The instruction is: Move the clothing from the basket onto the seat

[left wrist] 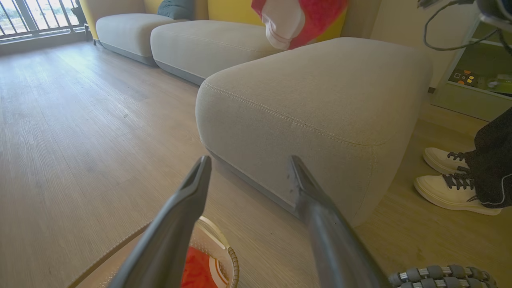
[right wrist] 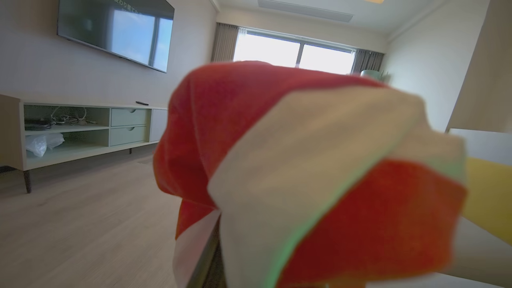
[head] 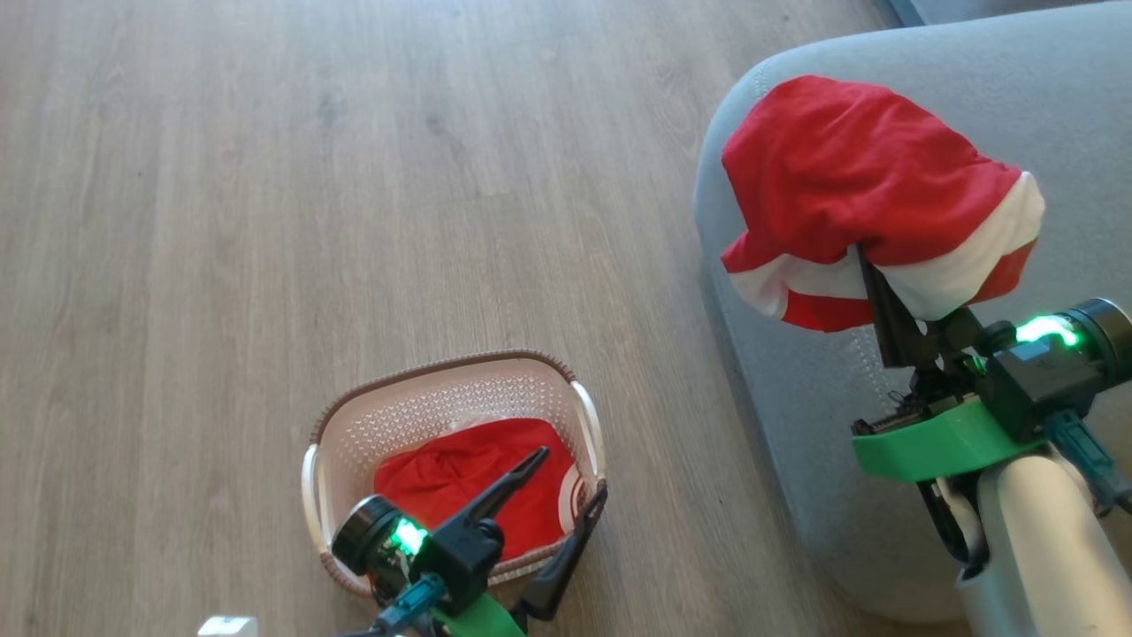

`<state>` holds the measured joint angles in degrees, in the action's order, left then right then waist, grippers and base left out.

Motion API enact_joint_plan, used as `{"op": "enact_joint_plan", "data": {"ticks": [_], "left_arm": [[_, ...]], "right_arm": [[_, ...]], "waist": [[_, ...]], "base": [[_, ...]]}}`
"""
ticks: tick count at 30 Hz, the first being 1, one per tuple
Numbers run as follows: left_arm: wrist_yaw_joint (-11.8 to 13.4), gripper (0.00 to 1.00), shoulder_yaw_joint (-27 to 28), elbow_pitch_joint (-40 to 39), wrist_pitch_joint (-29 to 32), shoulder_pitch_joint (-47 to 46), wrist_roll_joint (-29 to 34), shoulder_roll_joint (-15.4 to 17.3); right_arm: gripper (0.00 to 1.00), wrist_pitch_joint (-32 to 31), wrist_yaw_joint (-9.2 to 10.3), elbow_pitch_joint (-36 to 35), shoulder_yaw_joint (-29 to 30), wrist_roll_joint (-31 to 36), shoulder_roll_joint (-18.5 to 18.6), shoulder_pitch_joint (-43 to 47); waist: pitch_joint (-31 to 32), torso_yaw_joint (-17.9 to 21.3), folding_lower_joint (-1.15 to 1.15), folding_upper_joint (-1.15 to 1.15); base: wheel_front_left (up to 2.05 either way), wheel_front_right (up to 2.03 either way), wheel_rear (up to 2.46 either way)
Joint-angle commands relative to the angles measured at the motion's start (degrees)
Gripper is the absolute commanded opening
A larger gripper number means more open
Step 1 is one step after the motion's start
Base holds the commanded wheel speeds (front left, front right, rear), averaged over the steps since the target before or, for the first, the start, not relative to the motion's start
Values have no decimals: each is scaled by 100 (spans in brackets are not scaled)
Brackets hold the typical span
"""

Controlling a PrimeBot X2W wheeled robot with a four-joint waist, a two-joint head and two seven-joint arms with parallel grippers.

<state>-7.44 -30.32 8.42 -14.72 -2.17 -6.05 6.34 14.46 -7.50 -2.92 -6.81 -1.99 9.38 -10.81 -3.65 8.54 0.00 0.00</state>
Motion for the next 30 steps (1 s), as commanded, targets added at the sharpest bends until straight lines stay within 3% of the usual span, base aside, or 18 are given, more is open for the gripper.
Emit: {"op": "enact_joint_plan", "data": {"ticks": [1,9,18,26,30], "left_arm": [[-4,100,197,-191,-28,-168,1,8],[-4,100,225,-290,-28,-251,18,50],[-4,100,121,-357,-28,-403,37,177],[-4,100,-285,-334,-28,-565,109,320],[-4,100,-576,-292,-28,-719,55,375]], "right_arm": [[0,54,1,-178,-62,44,-4,-124],[0,54,1,-210,25,86,-88,-180],[0,54,1,-280,217,117,-230,-205],[0,54,1,-334,490,164,-362,-86],[0,54,1,-452,834,195,-430,110]], "waist": [[-14,48,0,0],[-194,512,0,0],[-475,1366,0,0],[-687,2122,0,0],[-793,2221,0,0]], "base": [[0,0,0],[0,0,0],[0,0,0],[0,0,0],[0,0,0]]}}
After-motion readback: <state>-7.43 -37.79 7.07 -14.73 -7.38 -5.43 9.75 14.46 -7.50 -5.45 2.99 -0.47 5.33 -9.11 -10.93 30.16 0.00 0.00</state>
